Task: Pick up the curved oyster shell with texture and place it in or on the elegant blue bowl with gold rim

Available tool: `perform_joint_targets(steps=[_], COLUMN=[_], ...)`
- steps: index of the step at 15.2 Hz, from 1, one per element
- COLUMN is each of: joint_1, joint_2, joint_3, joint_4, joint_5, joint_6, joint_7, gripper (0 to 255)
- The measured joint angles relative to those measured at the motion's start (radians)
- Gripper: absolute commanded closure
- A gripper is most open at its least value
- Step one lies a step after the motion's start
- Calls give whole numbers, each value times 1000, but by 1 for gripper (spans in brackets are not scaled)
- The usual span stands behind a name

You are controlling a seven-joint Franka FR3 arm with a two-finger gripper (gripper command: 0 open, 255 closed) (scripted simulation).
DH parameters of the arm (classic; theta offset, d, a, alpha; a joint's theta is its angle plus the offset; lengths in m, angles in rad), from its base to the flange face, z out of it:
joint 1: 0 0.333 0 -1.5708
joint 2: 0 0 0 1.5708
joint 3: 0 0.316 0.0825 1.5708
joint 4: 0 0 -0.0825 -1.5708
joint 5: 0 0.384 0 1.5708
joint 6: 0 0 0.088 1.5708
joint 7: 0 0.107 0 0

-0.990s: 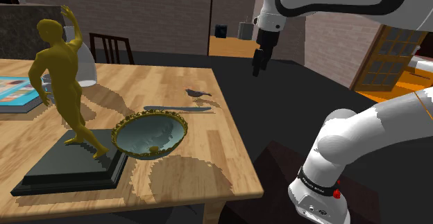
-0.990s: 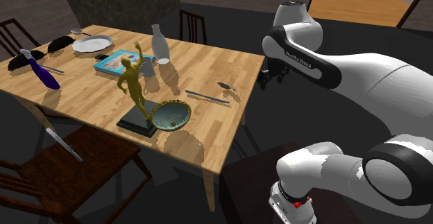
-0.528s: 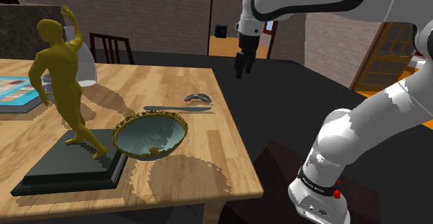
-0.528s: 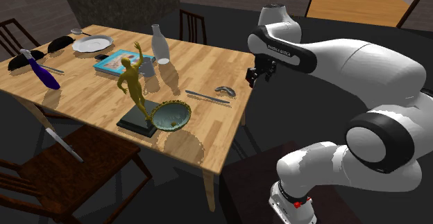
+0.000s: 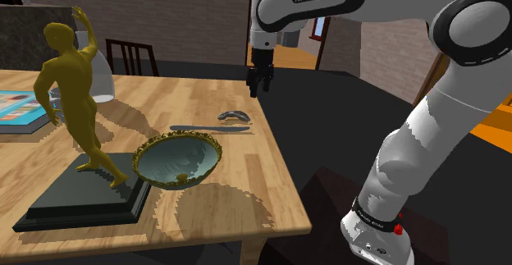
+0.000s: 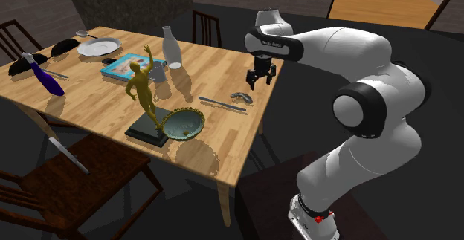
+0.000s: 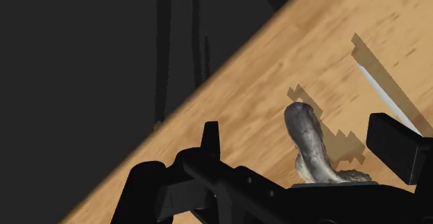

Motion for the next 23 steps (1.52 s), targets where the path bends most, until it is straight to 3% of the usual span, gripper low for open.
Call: perform_joint_targets(steps=[7,14,20,21,23], joint_1=[16,20,20,20,22], joint_2=[260,279,276,276,270], joint_3=[18,21,21,21,24], joint_4=[210,147,133,133,139], joint_5=[24,26,27,27,31], joint_6=[2,81,93,93,96], joint_7=[26,28,27,27,27], gripper=[0,0,0,255,255])
